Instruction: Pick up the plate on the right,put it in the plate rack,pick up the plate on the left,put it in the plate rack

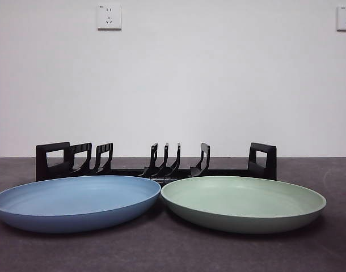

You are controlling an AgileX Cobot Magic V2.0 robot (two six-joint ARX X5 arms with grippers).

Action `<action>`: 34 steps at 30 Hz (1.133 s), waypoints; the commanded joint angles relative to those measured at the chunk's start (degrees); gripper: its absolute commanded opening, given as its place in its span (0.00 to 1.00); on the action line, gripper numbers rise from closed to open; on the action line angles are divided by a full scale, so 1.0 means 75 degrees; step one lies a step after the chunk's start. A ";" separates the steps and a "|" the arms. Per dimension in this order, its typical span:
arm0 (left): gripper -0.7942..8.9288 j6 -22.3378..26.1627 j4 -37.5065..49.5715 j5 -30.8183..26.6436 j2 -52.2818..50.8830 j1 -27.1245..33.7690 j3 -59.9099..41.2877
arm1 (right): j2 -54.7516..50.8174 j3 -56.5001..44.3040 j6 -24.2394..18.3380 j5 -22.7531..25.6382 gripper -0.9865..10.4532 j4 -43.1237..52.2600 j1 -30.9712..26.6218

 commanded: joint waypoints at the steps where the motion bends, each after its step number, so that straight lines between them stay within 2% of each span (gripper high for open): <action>1: 0.08 -0.0685 0.0131 0.0341 -0.0015 0.0017 -0.0096 | 0.0003 -0.0032 0.0507 -0.0093 0.09 -0.0067 0.0017; 3: 0.07 -0.0697 0.0175 0.0600 -0.0015 0.0017 -0.0026 | 0.0003 0.0073 0.0507 -0.0198 0.08 -0.0067 0.0017; 10: 0.07 -0.0807 -0.0382 0.0641 0.0554 0.0017 0.0895 | 0.0761 0.0845 0.0440 -0.0192 0.08 -0.0067 0.0017; 14: 0.07 -0.0717 -0.0364 0.0796 0.1504 0.0017 0.1574 | 0.1883 0.1530 -0.0163 -0.0207 0.08 -0.0079 0.0017; 18: 0.07 -0.0408 -0.0341 0.1169 0.2684 0.0015 0.2276 | 0.3203 0.2261 -0.0516 -0.0242 0.08 -0.0125 0.0017; 24: 0.08 -0.0070 -0.0350 0.1434 0.4406 0.0015 0.3273 | 0.5284 0.3322 -0.1049 -0.1221 0.08 -0.0192 0.0017; 28: 0.08 -0.0052 -0.0353 0.2317 0.5438 0.0015 0.3797 | 0.6545 0.3879 -0.1195 -0.1816 0.08 -0.0449 0.0017; 31: 0.08 -0.0052 -0.0341 0.3628 0.6321 0.0015 0.4092 | 0.7563 0.4301 -0.1597 -0.2532 0.09 -0.0994 0.0017; 33: 0.08 -0.0052 -0.0350 0.4234 0.6784 0.0012 0.4156 | 0.8055 0.4421 -0.1929 -0.3060 0.10 -0.1160 0.0017; 34: 0.10 -0.0052 -0.0350 0.4380 0.6921 0.0009 0.4156 | 0.8186 0.4421 -0.1926 -0.3179 0.13 -0.1157 0.0017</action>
